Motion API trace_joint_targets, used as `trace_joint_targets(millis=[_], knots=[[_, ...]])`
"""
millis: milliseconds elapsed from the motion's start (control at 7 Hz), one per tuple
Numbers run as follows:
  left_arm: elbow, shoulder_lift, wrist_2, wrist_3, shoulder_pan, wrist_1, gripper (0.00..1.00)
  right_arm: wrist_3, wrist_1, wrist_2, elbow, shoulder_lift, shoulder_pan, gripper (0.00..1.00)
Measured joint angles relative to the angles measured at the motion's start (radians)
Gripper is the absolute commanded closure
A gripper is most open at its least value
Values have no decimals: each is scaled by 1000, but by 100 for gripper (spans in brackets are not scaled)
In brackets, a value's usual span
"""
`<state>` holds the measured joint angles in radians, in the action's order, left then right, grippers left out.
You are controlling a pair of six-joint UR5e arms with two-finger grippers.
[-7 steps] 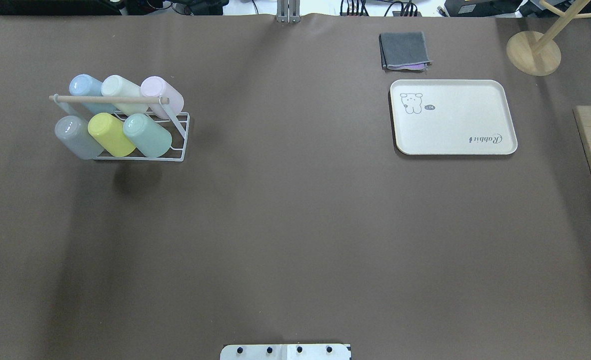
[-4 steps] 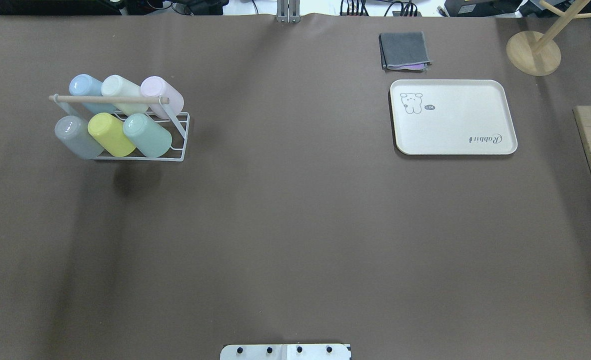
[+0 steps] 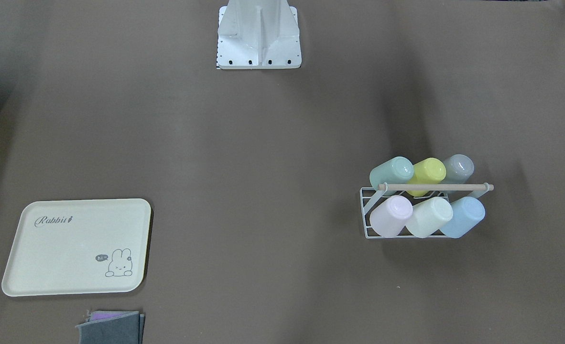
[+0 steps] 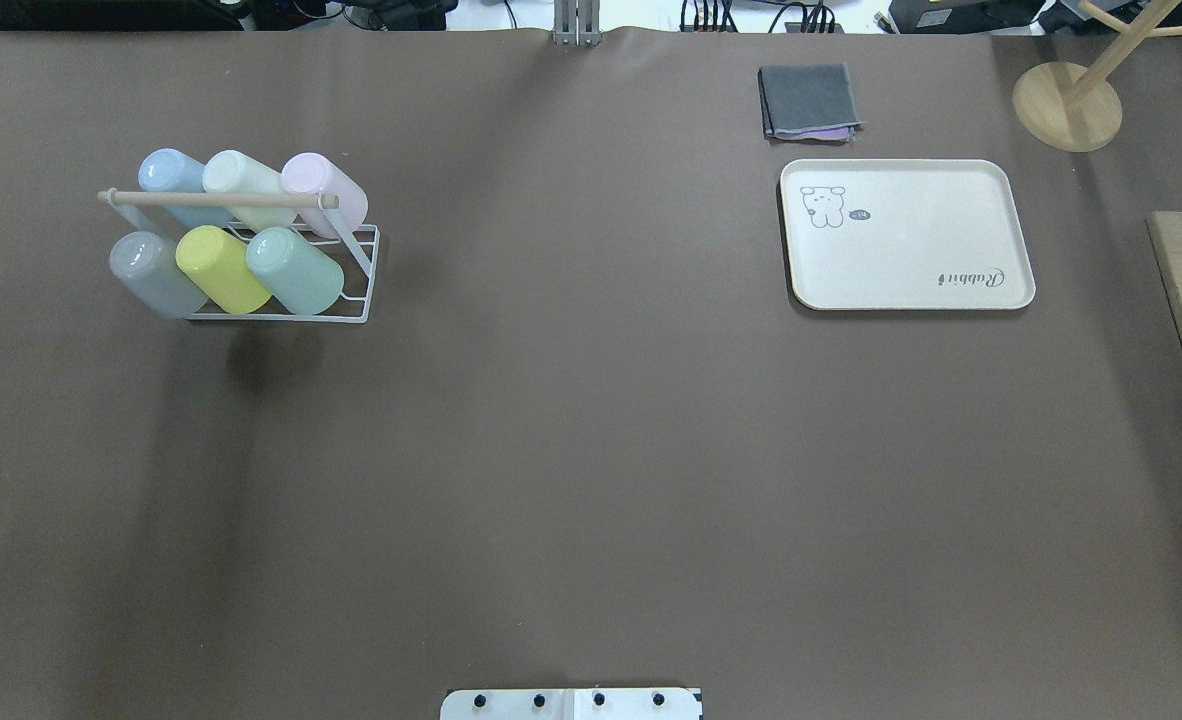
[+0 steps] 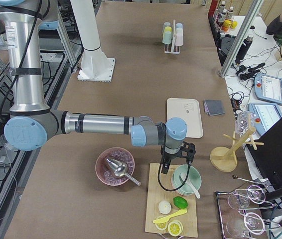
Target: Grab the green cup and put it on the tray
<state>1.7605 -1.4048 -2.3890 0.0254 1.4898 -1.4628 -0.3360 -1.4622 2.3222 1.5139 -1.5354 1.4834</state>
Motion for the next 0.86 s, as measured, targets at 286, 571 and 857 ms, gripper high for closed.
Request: trace_joint_targets(millis=[286,571,857], knots=[[32,-16,50,-1,2,18,2,0,-1,4,5,-1,1,0],[77,-7,76,-2,4,21,1,-1,-1,3,2,-2,0,0],[90,2,81,-2,4,23,2,-1,-1,3,2,-5,0,0]])
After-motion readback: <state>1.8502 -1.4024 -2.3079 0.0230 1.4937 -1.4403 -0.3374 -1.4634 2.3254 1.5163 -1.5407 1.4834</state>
